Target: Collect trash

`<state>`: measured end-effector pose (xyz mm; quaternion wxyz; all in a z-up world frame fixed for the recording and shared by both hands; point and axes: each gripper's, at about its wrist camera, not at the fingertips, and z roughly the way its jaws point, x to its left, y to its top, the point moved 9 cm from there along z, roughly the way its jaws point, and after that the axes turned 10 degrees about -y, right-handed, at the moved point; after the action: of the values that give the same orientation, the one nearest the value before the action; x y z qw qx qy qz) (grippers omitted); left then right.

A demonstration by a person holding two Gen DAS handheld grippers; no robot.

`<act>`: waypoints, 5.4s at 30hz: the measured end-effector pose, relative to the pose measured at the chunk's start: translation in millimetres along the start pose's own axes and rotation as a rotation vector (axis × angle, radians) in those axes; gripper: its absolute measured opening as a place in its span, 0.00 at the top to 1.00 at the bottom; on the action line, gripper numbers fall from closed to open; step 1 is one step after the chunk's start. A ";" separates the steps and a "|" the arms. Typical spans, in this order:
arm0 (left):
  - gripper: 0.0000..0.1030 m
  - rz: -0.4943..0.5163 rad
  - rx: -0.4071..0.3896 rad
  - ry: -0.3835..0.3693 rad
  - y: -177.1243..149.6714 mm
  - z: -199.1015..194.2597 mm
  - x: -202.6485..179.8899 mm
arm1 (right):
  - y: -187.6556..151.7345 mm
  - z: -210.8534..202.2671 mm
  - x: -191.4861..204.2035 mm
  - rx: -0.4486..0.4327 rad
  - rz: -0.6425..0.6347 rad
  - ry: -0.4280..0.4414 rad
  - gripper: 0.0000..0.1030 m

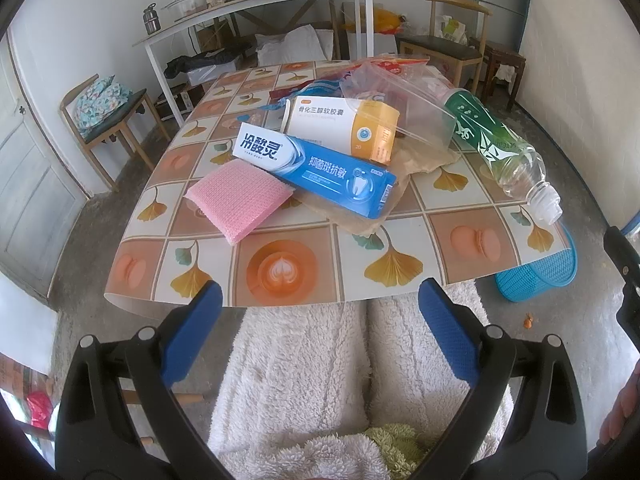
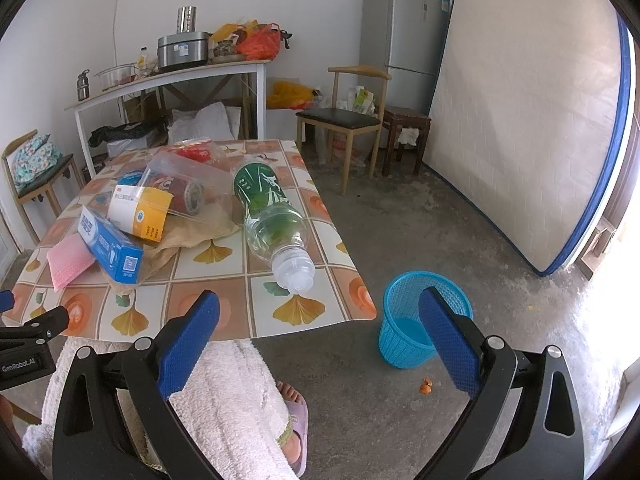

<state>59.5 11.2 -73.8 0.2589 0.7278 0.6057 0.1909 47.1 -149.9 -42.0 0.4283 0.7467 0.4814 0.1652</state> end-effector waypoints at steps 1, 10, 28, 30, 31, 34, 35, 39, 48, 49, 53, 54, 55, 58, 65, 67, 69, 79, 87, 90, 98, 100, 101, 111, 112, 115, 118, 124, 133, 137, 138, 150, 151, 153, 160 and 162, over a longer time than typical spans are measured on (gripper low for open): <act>0.08 -0.001 0.000 0.001 0.0 -0.2 0.2 | -0.1 0.0 0.3 0.000 0.000 0.000 0.06; 0.08 -0.002 0.001 -0.001 -0.2 0.1 1.0 | 0.0 -0.3 1.4 0.001 -0.001 -0.001 0.06; 0.08 -0.003 0.000 0.000 -1.4 0.3 1.8 | -0.1 -0.6 1.8 -0.002 0.001 0.001 0.06; 0.08 -0.003 0.000 -0.001 -0.9 0.4 1.9 | 0.2 -0.7 2.7 -0.001 0.002 0.002 0.06; 0.08 -0.003 0.000 -0.001 -0.9 0.6 2.3 | 0.1 -0.7 2.3 -0.001 0.003 0.002 0.06; 0.08 -0.004 0.003 -0.001 -0.8 0.7 2.5 | 0.2 -0.9 1.9 -0.001 0.003 0.002 0.06; 0.08 -0.004 0.003 -0.001 -0.7 0.2 1.4 | 0.2 -0.9 1.6 -0.001 0.003 0.002 0.06; 0.08 -0.003 0.003 -0.001 -1.4 0.7 2.6 | 0.4 -1.3 1.4 -0.001 0.003 0.003 0.06; 0.08 -0.003 0.005 -0.001 -1.3 0.7 2.5 | 0.7 -1.4 2.5 -0.001 0.005 0.005 0.06; 0.08 -0.004 0.005 -0.001 -1.8 0.8 2.9 | 0.5 -0.7 1.6 -0.001 0.005 0.004 0.06; 0.08 -0.003 0.006 -0.001 -2.4 0.9 3.3 | 1.1 -0.5 3.0 -0.003 0.010 0.008 0.06; 0.08 -0.003 0.005 -0.002 -2.6 0.9 3.6 | 1.3 -2.9 2.2 -0.003 0.012 0.011 0.06; 0.08 -0.003 0.004 -0.001 -2.4 1.1 3.5 | 4.4 -4.0 1.4 -0.003 0.015 0.014 0.06; 0.08 -0.005 0.002 -0.006 -3.4 1.5 4.8 | 9.1 -5.7 2.0 -0.006 0.023 0.035 0.06; 0.08 -0.018 0.018 -0.027 -2.8 6.2 -0.8 | 30.4 -12.2 8.6 -0.042 -0.022 0.073 0.06; 0.08 -0.029 0.021 -0.029 -2.4 7.6 0.0 | 35.2 -12.9 10.8 -0.059 -0.056 0.076 0.06; 0.08 -0.042 0.023 -0.031 -2.4 7.5 1.7 | 38.2 -11.6 17.6 -0.064 -0.100 0.086 0.06; 0.08 -0.128 0.012 -0.032 -2.6 3.3 27.7 | 44.4 -11.6 52.1 -0.025 -0.179 0.175 0.06; 0.08 -0.156 0.001 -0.045 -3.1 3.2 39.7 | 42.8 -17.7 73.5 -0.023 -0.227 0.192 0.06; 0.08 -0.166 -0.003 -0.051 -2.4 4.2 43.7 | 43.4 -20.3 78.6 -0.025 -0.231 0.202 0.06; 0.08 -0.176 -0.019 -0.056 8.5 8.6 57.9 | 50.7 -19.6 91.0 -0.028 -0.242 0.199 0.06; 0.08 -0.182 -0.026 -0.054 12.2 9.5 63.5 | 55.3 -19.3 95.7 -0.032 -0.245 0.200 0.06; 0.08 -0.185 -0.028 -0.056 13.4 9.9 65.6 | 57.7 -19.0 98.0 -0.033 -0.247 0.200 0.06; 0.08 -0.194 -0.078 -0.173 27.6 22.9 89.8 | 82.8 -17.8 109.6 -0.047 -0.215 0.176 0.06; 0.08 -0.190 -0.088 -0.196 28.7 24.8 90.3 | 83.3 -15.9 106.9 -0.048 -0.207 0.163 0.06; 0.08 -0.174 -0.111 -0.257 32.1 29.1 88.5 | 82.3 -6.7 99.9 -0.029 -0.179 0.146 0.06; 0.08 -0.152 -0.125 -0.313 35.2 33.6 84.6 | 79.2 8.2 91.9 0.013 -0.136 0.156 0.06; 0.08 -0.081 -0.176 -0.405 47.3 36.7 74.6 | 77.9 32.4 82.9 0.069 -0.040 0.200 0.06; 0.08 -0.112 -0.158 -0.538 55.0 42.9 75.2 | 74.7 61.1 96.0 0.142 0.021 0.293 0.06; 0.08 -0.009 -0.160 -0.481 62.5 41.2 85.6 | 74.4 60.9 117.8 0.148 0.008 0.368 0.06; 0.08 0.025 -0.160 -0.465 64.2 41.2 87.7 | 73.7 60.3 124.3 0.149 0.002 0.392 0.06; 0.08 0.198 -0.074 -0.347 87.7 75.4 119.0 | 60.1 49.7 181.4 0.181 -0.086 0.539 0.06; 0.08 0.189 -0.068 -0.353 88.1 76.5 119.1 | 61.3 48.8 182.2 0.179 -0.089 0.539 0.06; 0.08 0.146 -0.054 -0.388 87.9 77.8 120.8 | 63.4 48.1 183.3 0.178 -0.086 0.543 0.06; 0.22 0.013 -0.018 -0.479 68.7 74.6 119.7 | 60.7 46.2 207.2 0.224 -0.082 0.622 0.17; 0.32 -0.046 0.007 -0.498 60.5 77.8 122.4 | 58.0 42.0 217.1 0.230 -0.101 0.647 0.21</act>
<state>176.5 111.9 -103.1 0.4018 0.7394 0.5403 -0.0026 212.9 6.8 -55.9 0.1741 0.6741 0.6442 0.3168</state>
